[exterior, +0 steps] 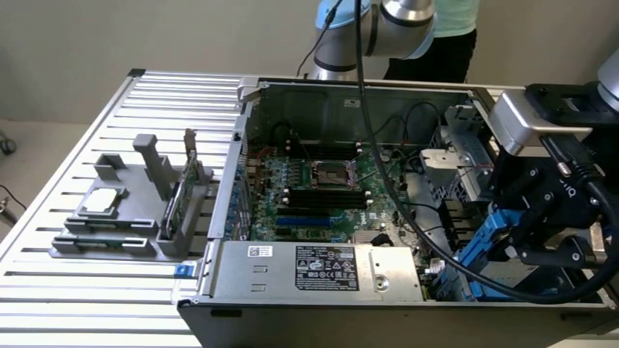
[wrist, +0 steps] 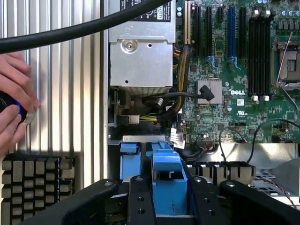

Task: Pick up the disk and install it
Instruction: 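Insert the disk into the insertion slot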

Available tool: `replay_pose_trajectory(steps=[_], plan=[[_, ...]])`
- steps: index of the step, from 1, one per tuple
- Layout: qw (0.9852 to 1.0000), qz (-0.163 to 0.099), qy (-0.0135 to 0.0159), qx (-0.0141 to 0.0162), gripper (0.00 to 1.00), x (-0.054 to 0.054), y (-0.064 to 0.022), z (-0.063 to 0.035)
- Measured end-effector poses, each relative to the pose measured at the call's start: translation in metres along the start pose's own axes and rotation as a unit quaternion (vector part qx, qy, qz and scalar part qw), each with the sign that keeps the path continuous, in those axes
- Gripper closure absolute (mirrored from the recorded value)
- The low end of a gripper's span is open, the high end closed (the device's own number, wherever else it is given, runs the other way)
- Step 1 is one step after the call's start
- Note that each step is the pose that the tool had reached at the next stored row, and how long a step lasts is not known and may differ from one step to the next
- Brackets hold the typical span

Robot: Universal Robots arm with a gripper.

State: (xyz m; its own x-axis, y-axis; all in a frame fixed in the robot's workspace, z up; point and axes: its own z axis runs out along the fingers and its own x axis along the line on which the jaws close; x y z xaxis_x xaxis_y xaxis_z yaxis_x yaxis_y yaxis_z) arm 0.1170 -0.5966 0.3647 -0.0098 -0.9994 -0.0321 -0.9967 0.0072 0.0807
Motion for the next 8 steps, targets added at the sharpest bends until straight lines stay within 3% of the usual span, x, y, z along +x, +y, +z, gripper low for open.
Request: replay_pose_trajectory(steps=[1, 2, 8], plan=[[1.0000, 0.000, 0.0003, -0.0003, 0.66, 0.0000, 0.0000, 0.0000], [1.0000, 0.000, 0.0005, -0.0007, 0.59, 0.0000, -0.0001, 0.0000], [1.0000, 0.000, 0.0031, -0.0021, 0.59, -0.0013, 0.0002, -0.0044]])
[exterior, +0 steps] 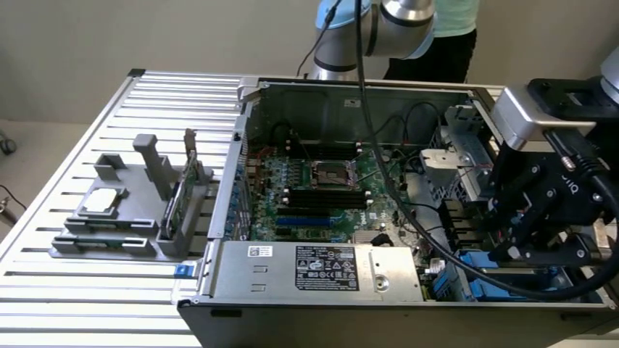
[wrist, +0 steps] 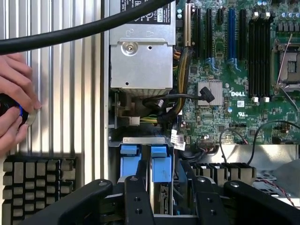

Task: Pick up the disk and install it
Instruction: 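Insert the disk into the insertion slot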

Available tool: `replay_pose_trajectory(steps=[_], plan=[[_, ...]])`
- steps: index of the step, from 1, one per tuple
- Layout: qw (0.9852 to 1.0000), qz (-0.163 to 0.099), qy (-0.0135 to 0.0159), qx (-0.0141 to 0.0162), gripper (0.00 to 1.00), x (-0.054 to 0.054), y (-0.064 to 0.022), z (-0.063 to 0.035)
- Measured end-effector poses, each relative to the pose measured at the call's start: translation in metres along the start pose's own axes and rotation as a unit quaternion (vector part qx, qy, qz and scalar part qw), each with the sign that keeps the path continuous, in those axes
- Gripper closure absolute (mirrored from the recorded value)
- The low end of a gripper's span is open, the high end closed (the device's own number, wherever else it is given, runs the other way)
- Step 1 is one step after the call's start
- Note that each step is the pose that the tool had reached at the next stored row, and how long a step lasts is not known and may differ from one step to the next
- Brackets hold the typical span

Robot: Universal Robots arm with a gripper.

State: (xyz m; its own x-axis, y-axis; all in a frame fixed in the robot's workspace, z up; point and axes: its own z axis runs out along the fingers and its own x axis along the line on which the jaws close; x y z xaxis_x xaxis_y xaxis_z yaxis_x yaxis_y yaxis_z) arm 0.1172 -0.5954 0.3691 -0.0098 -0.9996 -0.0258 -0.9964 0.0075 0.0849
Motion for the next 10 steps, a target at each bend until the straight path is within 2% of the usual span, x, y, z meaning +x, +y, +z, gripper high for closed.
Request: replay_pose_trajectory(steps=[3, 5, 6, 7, 9, 10], plan=[[1.0000, 0.000, 0.0022, -0.0001, 0.59, -0.0010, -0.0011, -0.0068], [1.0000, -0.001, 0.0033, -0.0001, 0.61, -0.0013, -0.0029, -0.0078], [1.0000, -0.001, 0.0040, -0.0001, 0.68, -0.0015, -0.0039, -0.0079], [1.0000, -0.001, 0.0045, -0.0001, 0.68, -0.0017, -0.0049, -0.0081], [1.0000, -0.002, 0.0055, -0.0001, 0.80, -0.0021, -0.0068, -0.0083], [1.0000, -0.003, 0.0059, -0.0001, 0.80, -0.0024, -0.0078, -0.0083]])
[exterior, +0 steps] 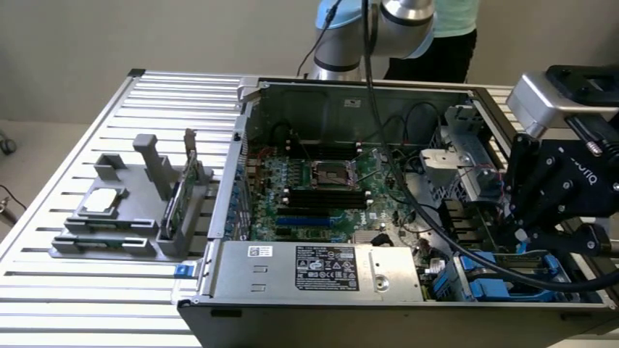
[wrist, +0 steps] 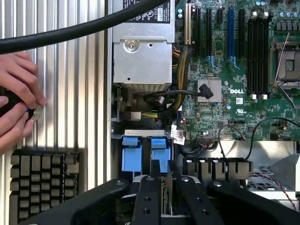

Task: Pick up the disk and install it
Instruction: 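Insert the disk into the insertion slot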

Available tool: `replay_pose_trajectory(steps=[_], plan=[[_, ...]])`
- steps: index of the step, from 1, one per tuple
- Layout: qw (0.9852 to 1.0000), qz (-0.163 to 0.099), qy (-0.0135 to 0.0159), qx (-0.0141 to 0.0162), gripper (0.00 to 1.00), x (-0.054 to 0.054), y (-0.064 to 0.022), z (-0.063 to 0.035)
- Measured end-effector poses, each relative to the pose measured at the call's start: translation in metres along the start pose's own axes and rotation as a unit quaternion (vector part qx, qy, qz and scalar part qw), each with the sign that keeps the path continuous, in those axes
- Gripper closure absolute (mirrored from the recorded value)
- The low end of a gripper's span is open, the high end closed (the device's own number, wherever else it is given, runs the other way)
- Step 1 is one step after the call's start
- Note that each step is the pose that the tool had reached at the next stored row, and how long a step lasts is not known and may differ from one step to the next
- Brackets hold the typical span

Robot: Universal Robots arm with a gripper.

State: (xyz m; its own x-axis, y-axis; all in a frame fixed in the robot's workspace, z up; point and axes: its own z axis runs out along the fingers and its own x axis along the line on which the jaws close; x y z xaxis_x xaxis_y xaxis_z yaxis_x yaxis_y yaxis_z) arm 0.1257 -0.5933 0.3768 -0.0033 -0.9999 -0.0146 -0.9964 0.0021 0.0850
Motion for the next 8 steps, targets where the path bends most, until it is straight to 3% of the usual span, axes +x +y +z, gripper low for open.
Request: replay_pose_trajectory(steps=[2, 5, 8], plan=[[1.0000, -0.001, 0.0006, 0.0000, 0.89, -0.0005, -0.0025, 0.0000], [1.0000, -0.002, 0.0016, 0.0007, 0.89, -0.0013, -0.0070, 0.0014], [1.0000, -0.002, 0.0029, 0.0047, 0.89, -0.0015, -0.0107, 0.0042]])
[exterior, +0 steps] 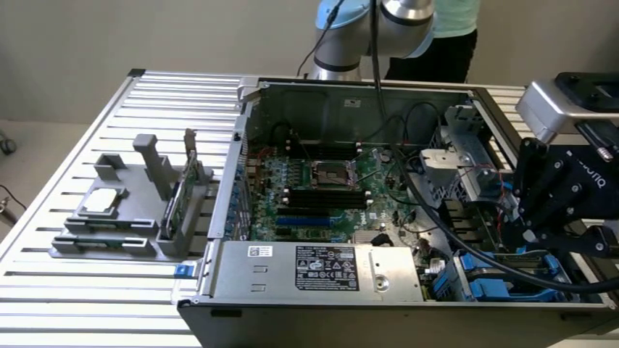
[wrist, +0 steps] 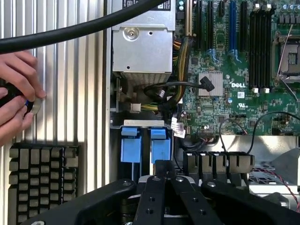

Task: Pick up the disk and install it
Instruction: 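Insert the disk into the insertion slot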

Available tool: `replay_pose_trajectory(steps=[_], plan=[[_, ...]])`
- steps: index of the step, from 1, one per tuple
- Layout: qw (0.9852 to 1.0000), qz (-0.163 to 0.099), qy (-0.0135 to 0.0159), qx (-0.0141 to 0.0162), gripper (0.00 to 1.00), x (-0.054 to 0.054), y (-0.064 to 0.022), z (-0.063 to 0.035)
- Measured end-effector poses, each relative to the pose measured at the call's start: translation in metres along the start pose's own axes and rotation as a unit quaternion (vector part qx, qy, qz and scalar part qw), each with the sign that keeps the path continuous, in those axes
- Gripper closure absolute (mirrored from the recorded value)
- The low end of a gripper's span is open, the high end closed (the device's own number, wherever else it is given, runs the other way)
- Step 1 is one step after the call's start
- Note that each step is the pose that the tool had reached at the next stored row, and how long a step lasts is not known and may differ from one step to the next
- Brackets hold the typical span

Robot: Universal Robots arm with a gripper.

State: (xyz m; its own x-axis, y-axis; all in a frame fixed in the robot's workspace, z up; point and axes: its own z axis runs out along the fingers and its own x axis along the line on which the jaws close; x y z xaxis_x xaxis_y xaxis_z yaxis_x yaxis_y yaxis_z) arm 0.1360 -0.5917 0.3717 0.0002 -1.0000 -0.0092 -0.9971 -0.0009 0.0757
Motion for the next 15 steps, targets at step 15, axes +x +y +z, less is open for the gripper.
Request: replay_pose_trajectory(steps=[15], plan=[[0.9999, 0.000, 0.0050, 0.0102, 0.89, 0.000, -0.0098, 0.0220]])
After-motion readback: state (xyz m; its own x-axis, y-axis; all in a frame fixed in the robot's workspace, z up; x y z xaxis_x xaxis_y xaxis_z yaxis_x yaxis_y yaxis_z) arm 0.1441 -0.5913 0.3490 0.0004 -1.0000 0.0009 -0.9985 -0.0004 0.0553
